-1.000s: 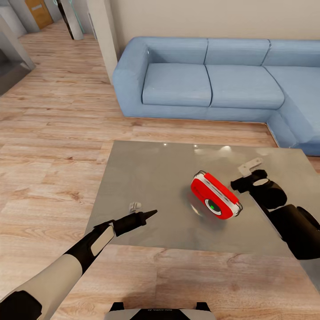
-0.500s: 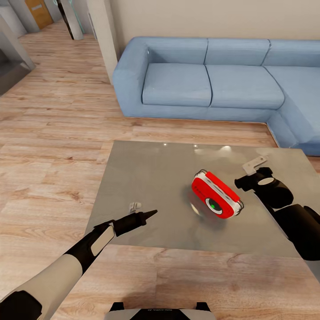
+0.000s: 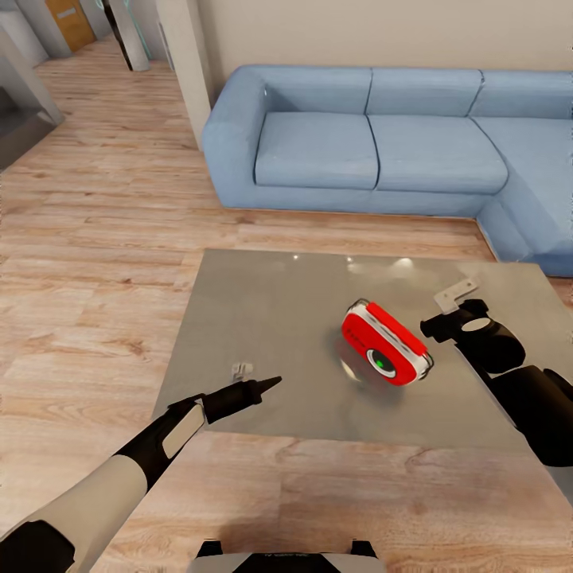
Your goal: Turn on the radio receiver that's on the table in the living room.
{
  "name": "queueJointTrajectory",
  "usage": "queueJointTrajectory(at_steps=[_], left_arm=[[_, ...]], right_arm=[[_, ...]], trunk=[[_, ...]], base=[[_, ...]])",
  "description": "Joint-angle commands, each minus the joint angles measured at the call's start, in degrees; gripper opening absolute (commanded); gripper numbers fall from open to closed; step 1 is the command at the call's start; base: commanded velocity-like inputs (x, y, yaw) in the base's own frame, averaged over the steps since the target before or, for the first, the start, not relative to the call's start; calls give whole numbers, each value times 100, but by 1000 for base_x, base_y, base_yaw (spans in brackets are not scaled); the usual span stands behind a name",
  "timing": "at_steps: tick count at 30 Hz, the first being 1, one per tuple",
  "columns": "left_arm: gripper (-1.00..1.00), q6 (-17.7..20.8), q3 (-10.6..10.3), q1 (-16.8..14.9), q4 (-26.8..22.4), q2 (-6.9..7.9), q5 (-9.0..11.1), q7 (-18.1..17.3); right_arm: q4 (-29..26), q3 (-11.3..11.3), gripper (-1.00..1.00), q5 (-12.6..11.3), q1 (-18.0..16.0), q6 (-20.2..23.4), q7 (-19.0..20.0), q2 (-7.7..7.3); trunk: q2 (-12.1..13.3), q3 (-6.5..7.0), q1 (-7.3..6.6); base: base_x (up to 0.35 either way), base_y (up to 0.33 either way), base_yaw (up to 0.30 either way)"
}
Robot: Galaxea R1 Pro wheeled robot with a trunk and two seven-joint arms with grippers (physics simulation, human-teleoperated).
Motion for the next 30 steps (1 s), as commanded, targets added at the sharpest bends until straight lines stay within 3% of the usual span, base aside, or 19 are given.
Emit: queueJointTrajectory(at_steps=[1,11,30], left_arm=[[-100,2,-1,0,0,1,0,0],[-100,-22,-10,0,5,-2,0,6],[-100,-44,-4,0,18,-3,0,10]], right_arm=[[0,-1,100,0,0,0,0,-1],[6,-7,100,8,0,0,-33,-5],[8,-16,100,9,0,0,-63,4]], trunk=[[0,0,0],[0,1,0],[0,149,0]], base=[[-293,0,0],[-293,0,0],[-15,0,0]])
